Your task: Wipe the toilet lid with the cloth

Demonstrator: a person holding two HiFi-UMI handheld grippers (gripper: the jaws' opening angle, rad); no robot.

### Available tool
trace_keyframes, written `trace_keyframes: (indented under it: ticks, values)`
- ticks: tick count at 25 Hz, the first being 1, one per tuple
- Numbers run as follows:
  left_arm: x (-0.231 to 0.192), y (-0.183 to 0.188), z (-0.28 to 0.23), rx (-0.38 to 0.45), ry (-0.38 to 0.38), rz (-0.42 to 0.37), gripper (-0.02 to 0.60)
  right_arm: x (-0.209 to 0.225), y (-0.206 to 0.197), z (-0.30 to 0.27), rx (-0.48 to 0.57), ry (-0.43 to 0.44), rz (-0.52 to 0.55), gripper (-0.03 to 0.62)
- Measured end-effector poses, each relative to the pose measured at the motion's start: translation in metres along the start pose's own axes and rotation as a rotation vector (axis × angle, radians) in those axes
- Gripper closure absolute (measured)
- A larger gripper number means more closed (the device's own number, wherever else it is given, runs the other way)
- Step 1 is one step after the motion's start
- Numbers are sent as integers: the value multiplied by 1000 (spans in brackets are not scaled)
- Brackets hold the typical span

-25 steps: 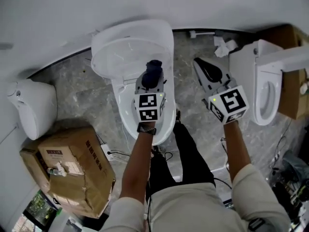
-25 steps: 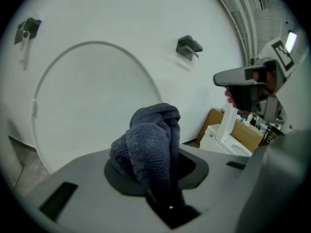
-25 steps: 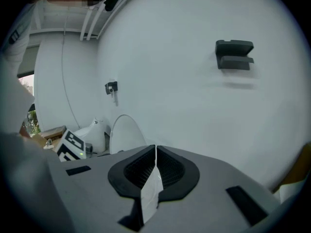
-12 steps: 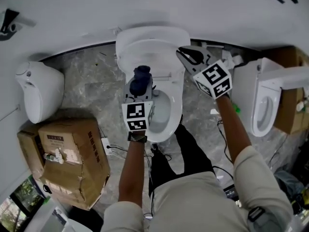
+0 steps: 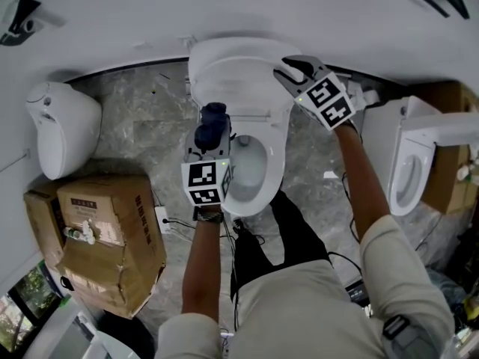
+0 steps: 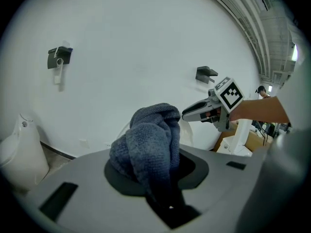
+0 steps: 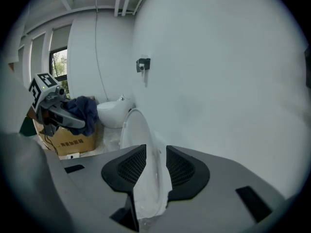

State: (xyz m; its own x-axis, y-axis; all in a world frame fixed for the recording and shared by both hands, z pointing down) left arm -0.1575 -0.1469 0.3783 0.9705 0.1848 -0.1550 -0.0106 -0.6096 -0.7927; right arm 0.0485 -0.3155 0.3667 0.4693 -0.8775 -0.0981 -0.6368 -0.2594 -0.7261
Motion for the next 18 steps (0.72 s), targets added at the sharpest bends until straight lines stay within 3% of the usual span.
trace_keyframes:
  ticks: [7, 10, 18]
  values:
    - [-14, -1, 19, 20, 25, 2, 472, 2, -9, -17, -39, 45, 11, 453]
    - [-20, -5, 30, 13, 36, 17, 472, 1, -11, -16, -40, 20, -11, 510]
    - [-28, -19, 52, 19, 69, 25, 472, -14, -8, -3, -55, 69, 38, 520]
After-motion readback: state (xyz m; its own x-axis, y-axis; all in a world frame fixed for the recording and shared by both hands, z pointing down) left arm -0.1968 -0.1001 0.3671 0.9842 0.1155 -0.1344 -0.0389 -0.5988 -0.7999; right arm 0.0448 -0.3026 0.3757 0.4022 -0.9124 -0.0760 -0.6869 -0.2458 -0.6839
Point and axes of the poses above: the fingertips, and each gripper's own axes: z backward along the fingers, x to its right, y out of its top, the point moved 9 cm from there along z, backward along the fingers, and after that the axes turned 7 degrees about -x, right-handed, at the moved point
